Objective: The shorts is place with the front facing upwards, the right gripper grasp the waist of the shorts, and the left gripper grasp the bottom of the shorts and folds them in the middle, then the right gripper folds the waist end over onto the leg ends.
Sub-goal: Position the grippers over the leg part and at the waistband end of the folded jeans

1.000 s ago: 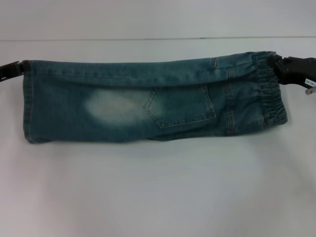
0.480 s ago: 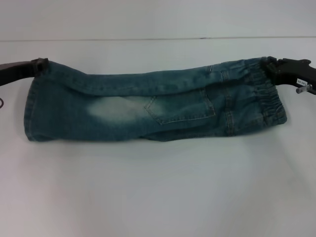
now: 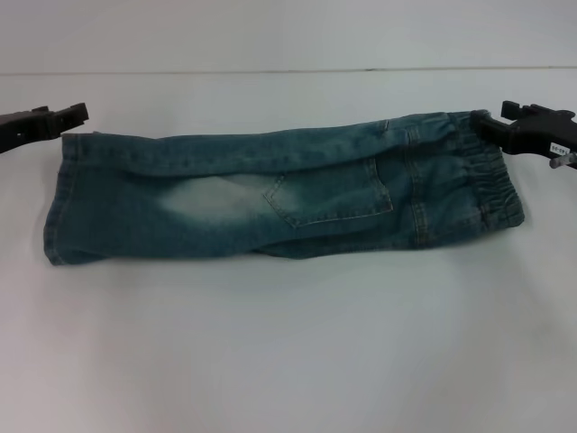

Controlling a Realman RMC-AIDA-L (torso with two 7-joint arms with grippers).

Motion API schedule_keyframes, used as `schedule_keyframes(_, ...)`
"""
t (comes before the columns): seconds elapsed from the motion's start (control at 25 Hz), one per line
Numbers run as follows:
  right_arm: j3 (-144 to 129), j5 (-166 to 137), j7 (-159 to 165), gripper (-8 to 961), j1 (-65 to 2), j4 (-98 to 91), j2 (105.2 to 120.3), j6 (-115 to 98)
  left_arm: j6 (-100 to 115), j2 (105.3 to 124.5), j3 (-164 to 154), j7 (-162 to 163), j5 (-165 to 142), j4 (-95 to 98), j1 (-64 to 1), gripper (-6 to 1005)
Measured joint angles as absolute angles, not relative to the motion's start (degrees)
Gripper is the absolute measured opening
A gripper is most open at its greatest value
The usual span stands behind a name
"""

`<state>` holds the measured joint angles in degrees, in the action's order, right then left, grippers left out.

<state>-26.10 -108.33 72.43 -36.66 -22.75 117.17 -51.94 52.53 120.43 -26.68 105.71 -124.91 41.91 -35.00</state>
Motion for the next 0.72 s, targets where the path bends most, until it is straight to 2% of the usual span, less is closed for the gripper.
schedule_keyframes(0.12,-26.2,-108.4,74.3,529,-36.4,-23.0,116.51,-53.4,53.8,120.42,-26.7,105.8,-123.8,42.6,-34.3,587)
schedule_keyframes(0.24,-27.1,-108.4,78.2,661,-35.6,-24.3,115.18,-56.6,57.9,120.35,-26.6,104.2,-119.8,43.9,-32.6,728)
schedule_keyframes(0.28,-28.9,-108.5,82.0,709,-34.6,-26.5,114.25,-59.2,62.1,120.21,-26.6,101.7,-116.3,44.6,-31.1,775)
schedule_keyframes(0.32,-28.9,-108.5,82.0,756,-34.6,-26.5,114.25,-59.2,62.1,120.21,-26.6,101.7,-116.3,44.6,-31.1,796)
schedule_keyframes(0.4,-31.6,-108.5,87.0,852,-33.4,-29.9,113.13,-62.5,67.7,119.85,-26.7,98.5,-113.8,44.8,-29.9,837)
schedule_keyframes(0.6,-37.0,-110.9,102.5,906,-31.5,-38.3,109.35,-72.5,84.2,118.36,-27.2,91.8,-113.3,44.3,-28.9,940)
schedule_keyframes(0.72,-37.3,-114.6,111.2,939,-32.1,-42.2,107.42,-78.5,92.3,117.67,-29.2,90.2,-113.8,44.1,-28.8,938)
